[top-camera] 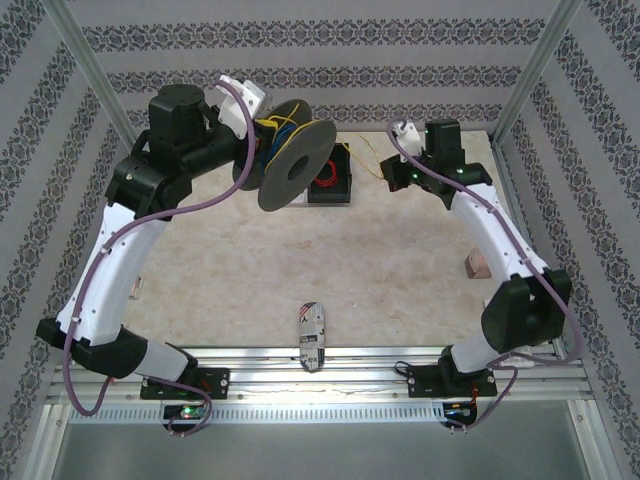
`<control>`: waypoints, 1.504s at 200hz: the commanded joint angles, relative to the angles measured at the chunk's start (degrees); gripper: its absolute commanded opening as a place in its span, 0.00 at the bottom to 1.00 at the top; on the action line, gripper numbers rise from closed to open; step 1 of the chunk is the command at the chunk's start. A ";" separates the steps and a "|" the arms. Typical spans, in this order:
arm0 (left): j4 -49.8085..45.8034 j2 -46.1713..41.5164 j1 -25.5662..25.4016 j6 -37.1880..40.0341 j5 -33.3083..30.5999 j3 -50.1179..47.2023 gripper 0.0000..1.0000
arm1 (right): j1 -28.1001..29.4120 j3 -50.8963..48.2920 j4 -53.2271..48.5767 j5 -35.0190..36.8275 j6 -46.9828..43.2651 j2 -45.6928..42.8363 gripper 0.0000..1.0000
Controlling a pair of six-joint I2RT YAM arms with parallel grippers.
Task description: Wrap the cables
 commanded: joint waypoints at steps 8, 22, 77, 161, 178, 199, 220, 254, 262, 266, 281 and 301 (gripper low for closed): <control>6.85 -0.41 0.31 -4.17 -0.82 2.76 0.00 | -1.48 -3.05 1.94 -3.25 1.29 -5.47 0.16; 6.61 -0.41 0.31 -4.12 -0.50 2.87 0.00 | -2.30 -4.15 2.30 -3.81 1.62 -7.80 0.27; 4.62 -0.71 0.38 -2.81 1.19 3.11 0.00 | -7.51 -5.63 1.20 -4.11 2.54 -13.83 0.54; -4.60 -2.59 0.31 8.41 15.82 2.06 0.00 | -10.59 4.29 -2.34 -15.93 7.12 -10.71 0.66; -5.48 -3.50 0.34 10.19 18.18 1.03 0.00 | -10.42 6.31 -6.62 -21.41 4.55 -8.35 0.66; -6.60 -3.84 0.32 11.60 19.06 1.10 0.00 | -10.33 6.71 -13.43 -28.74 -1.56 -6.84 0.65; -8.35 -3.37 0.32 12.75 19.52 2.51 0.00 | -10.33 5.29 -18.55 -31.09 -6.43 -6.34 0.65; -11.11 -2.04 0.36 13.75 20.25 5.14 0.00 | -10.24 4.17 -25.53 -30.41 -13.15 -5.19 0.65; -11.41 -1.89 0.36 13.91 20.19 5.49 0.00 | -10.07 3.98 -26.06 -30.41 -13.84 -5.07 0.66; -11.67 -1.74 0.33 14.00 20.16 5.70 0.00 | -9.99 3.85 -26.16 -30.39 -14.00 -5.05 0.66; -12.54 -1.24 0.33 14.26 20.16 6.53 0.00 | -9.72 3.71 -27.53 -30.67 -15.61 -4.67 0.67; -13.58 -0.61 0.31 14.69 20.16 7.88 0.00 | -9.46 3.21 -29.04 -28.95 -17.24 -4.09 0.69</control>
